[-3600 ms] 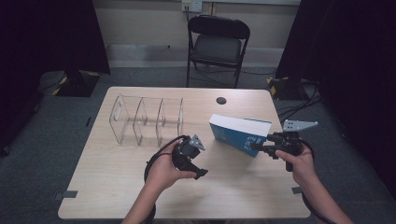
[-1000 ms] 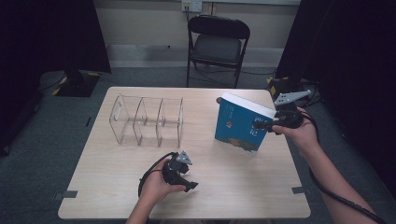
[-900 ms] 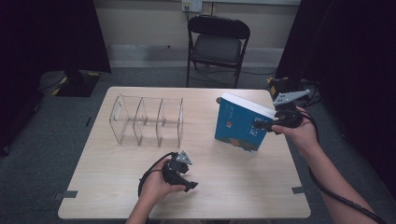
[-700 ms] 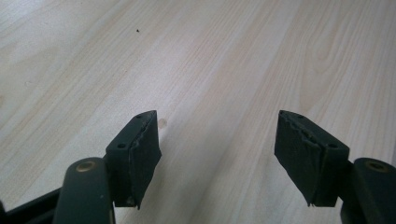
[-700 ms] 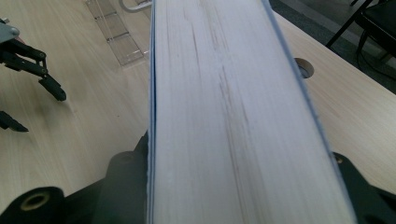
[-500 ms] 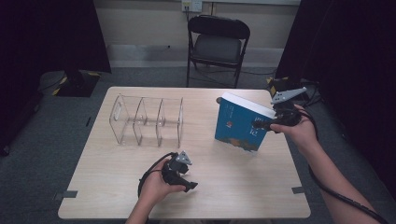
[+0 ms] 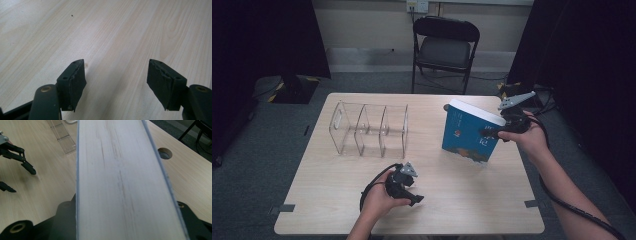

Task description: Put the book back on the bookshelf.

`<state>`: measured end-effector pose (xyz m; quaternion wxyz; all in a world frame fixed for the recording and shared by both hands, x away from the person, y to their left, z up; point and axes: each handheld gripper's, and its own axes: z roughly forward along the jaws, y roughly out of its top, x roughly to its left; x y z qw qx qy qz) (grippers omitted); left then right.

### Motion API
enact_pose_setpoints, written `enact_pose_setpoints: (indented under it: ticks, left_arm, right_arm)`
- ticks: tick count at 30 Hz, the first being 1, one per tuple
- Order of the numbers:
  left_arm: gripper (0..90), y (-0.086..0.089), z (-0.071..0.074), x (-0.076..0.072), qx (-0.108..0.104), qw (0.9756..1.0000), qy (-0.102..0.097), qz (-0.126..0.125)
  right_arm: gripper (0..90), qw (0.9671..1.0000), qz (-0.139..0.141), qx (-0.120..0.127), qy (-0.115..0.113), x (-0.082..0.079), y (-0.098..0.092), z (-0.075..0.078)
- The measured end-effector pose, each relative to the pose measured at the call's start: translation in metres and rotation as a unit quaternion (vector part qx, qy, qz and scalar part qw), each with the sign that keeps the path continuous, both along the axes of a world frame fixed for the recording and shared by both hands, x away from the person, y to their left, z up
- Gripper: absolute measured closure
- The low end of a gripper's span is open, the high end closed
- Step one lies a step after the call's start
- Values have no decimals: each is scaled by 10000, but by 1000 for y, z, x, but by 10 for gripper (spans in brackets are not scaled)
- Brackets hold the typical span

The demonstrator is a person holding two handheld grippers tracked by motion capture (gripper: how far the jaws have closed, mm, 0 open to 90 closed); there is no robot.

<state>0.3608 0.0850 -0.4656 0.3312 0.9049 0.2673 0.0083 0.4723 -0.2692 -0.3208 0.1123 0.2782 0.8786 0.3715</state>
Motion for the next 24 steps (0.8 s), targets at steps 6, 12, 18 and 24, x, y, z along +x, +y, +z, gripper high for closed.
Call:
enact_pose_setpoints:
  ticks: [6,12,18,24]
  left_arm:
    - [309,0,0,0,6,10000,14,10]
    - [310,1,-1,1,23,10000,14,-18]
    - [310,-1,-1,0,16,10000,11,-30]
    - [310,-1,-1,0,-18,10000,34,8]
  right_arm:
    - [558,9999,109,-73,-11,0,1,1]
    - [521,9998,115,-186,-1,-2,4,6]
    - [508,9991,60,-411,45,-2,11,14]
    - [544,9973,195,-671,221,2,19,12]
